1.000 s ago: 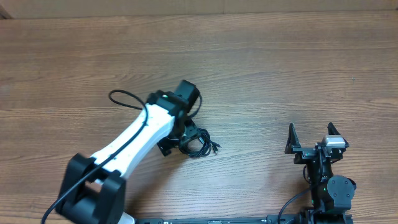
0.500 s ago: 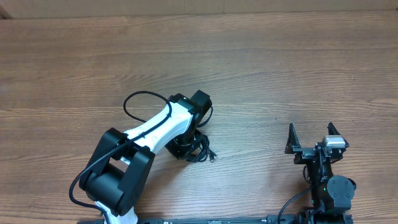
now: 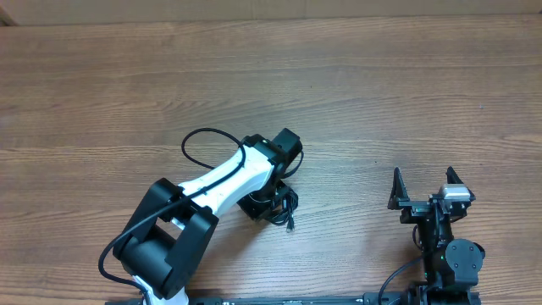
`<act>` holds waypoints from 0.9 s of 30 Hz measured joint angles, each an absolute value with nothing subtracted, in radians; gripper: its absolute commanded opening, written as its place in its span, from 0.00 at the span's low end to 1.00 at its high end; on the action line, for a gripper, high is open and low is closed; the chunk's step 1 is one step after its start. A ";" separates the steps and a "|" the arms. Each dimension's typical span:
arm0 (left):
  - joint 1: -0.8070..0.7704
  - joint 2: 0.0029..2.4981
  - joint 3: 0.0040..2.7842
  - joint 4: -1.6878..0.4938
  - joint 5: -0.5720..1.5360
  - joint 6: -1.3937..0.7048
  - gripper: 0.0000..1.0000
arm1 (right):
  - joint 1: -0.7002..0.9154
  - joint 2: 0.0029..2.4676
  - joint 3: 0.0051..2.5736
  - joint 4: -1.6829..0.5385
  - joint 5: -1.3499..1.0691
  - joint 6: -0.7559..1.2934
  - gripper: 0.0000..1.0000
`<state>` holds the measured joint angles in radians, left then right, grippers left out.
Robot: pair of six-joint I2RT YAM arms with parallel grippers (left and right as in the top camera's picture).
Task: Untangle cables
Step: 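Close the left gripper on the coil and lift it off the table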
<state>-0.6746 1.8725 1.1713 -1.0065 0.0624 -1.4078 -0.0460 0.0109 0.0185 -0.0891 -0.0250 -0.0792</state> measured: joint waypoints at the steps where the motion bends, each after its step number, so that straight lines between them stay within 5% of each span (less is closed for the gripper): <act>1: -0.676 1.872 1.171 -1.007 0.062 -1.407 0.04 | -0.046 0.011 0.019 -0.089 -0.025 -0.080 1.00; 5: -0.649 1.872 1.185 -1.023 0.031 -1.269 0.04 | -0.046 0.011 0.019 -0.089 -0.025 -0.079 1.00; 9: -0.582 1.871 1.272 -1.040 -0.023 -0.849 0.08 | -0.046 0.011 0.019 -0.089 -0.025 -0.079 1.00; 10: -0.570 1.867 1.298 -1.048 -0.034 -0.732 0.34 | -0.046 0.011 0.019 -0.089 -0.025 -0.079 1.00; 11: -0.555 1.859 1.322 -1.056 -0.049 -0.616 0.80 | -0.046 0.011 0.019 -0.089 -0.025 -0.079 1.00; 12: -0.546 1.850 1.340 -1.061 -0.062 -0.522 1.00 | -0.046 0.011 0.019 -0.089 -0.025 -0.079 1.00; 19: -0.536 1.816 1.374 -1.068 -0.126 -0.229 0.99 | -0.046 0.011 0.019 -0.089 -0.025 -0.079 1.00; 22: -0.536 1.816 1.374 -1.063 -0.134 -0.269 0.99 | -0.046 0.011 0.019 -0.089 -0.025 -0.079 1.00; 25: -0.536 1.816 1.351 -1.046 -0.139 -0.384 0.84 | -0.046 0.011 0.019 -0.089 -0.025 -0.079 1.00; 27: -0.536 1.816 1.304 -0.998 -0.136 -0.441 0.82 | -0.046 0.011 0.019 -0.089 -0.025 -0.079 1.00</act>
